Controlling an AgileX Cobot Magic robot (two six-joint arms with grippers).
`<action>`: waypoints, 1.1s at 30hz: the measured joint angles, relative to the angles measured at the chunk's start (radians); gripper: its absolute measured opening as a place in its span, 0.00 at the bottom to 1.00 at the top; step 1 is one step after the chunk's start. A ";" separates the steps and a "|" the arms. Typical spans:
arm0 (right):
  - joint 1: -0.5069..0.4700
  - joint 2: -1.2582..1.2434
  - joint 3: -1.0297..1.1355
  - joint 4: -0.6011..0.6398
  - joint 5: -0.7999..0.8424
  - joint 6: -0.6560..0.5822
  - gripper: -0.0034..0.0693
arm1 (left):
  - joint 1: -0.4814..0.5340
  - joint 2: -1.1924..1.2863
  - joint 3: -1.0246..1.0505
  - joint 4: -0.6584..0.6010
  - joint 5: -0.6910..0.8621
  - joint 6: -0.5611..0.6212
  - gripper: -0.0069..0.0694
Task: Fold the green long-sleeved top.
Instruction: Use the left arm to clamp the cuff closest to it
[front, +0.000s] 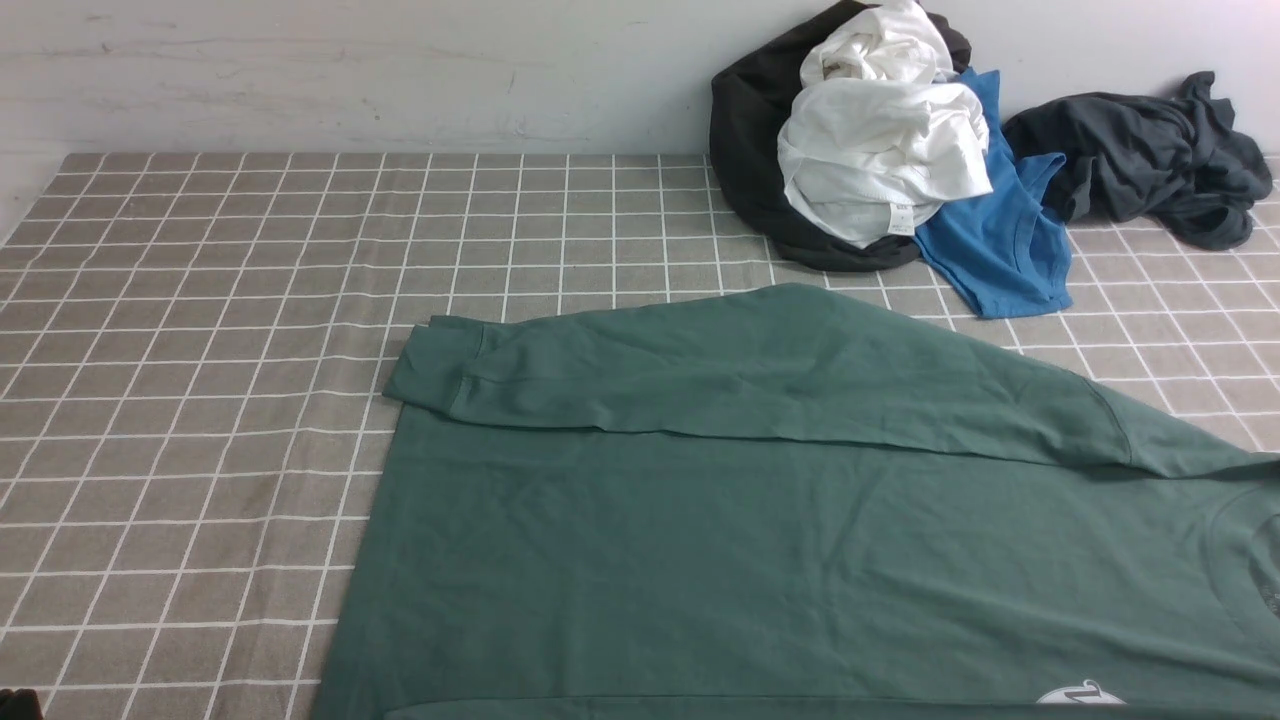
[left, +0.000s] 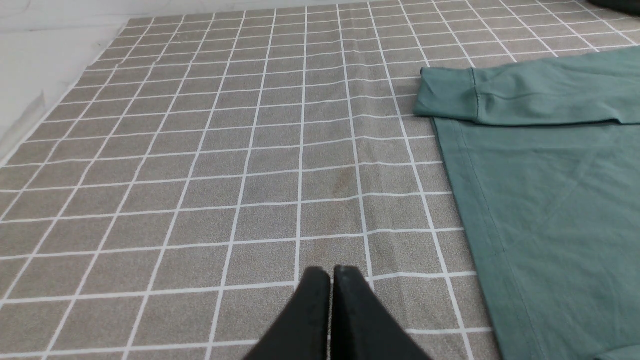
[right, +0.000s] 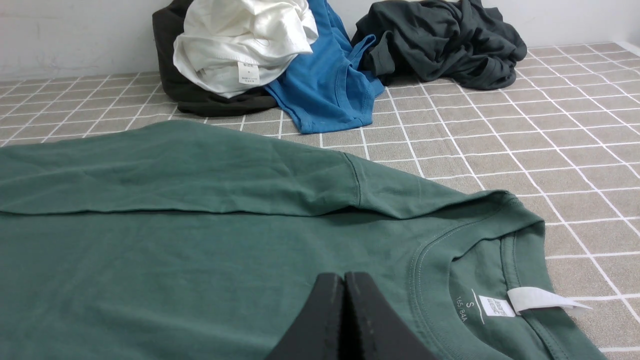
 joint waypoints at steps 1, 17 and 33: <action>0.000 0.000 0.000 -0.009 0.000 -0.008 0.03 | 0.000 0.000 0.000 0.000 0.000 0.000 0.08; 0.000 0.000 0.000 -0.096 0.000 -0.010 0.03 | 0.000 0.000 0.000 0.000 0.000 0.000 0.08; 0.000 0.000 0.000 -0.104 0.000 -0.010 0.03 | 0.000 0.000 0.000 -0.006 -0.001 0.000 0.08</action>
